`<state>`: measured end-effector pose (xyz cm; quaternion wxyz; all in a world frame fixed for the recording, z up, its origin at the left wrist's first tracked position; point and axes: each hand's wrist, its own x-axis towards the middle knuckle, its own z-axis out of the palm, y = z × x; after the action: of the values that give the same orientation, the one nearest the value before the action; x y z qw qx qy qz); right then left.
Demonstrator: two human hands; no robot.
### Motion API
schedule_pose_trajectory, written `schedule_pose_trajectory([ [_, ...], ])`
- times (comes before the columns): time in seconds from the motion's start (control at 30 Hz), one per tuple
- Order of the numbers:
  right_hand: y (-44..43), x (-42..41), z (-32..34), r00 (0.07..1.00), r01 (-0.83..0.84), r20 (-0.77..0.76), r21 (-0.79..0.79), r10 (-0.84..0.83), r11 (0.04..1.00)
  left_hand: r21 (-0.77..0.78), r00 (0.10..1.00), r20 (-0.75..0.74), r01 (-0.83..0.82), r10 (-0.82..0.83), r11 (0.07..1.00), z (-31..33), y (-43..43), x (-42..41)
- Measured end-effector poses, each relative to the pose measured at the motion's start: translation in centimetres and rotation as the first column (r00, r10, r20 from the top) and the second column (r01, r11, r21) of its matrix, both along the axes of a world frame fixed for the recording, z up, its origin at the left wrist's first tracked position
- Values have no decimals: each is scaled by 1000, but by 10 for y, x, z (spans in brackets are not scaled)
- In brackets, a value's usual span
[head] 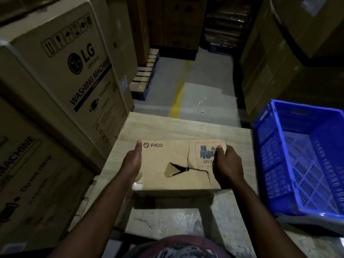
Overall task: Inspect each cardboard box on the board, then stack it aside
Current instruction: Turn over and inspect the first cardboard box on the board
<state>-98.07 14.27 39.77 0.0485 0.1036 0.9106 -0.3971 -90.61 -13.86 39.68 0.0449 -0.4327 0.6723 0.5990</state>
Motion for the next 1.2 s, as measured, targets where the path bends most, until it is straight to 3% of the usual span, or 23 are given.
schedule_pose_trajectory([
  [0.3, 20, 6, 17, 995, 55, -73, -246, -75, 968, 6, 976, -214, -32, 33, 999, 9, 13, 1],
  [0.5, 33, 23, 0, 992, 119, -18, -179, -124, 977, -40, 979, -160, 125, -130, 991, -7, 11, 12],
  [0.87, 47, 93, -55, 987, 131, 109, -86, -121, 988, -6, 983, -72, 167, -167, 986, -47, 45, 67],
  [1.0, 39, 104, -66, 969, 223, 144, -153, -201, 963, -133, 951, -10, 304, -308, 943, -53, 47, 71],
  [1.1, 21, 105, -71, 890, 441, 290, -343, -352, 829, -289, 877, 105, 479, -470, 829, -48, 40, 52],
  [1.13, 13, 105, -71, 855, 505, 346, -390, -386, 770, -418, 832, 154, 544, -533, 728, -47, 37, 42],
  [1.2, -4, 108, -75, 809, 571, 438, -425, -393, 702, -674, 697, 234, 619, -678, 403, -45, 33, 13],
])
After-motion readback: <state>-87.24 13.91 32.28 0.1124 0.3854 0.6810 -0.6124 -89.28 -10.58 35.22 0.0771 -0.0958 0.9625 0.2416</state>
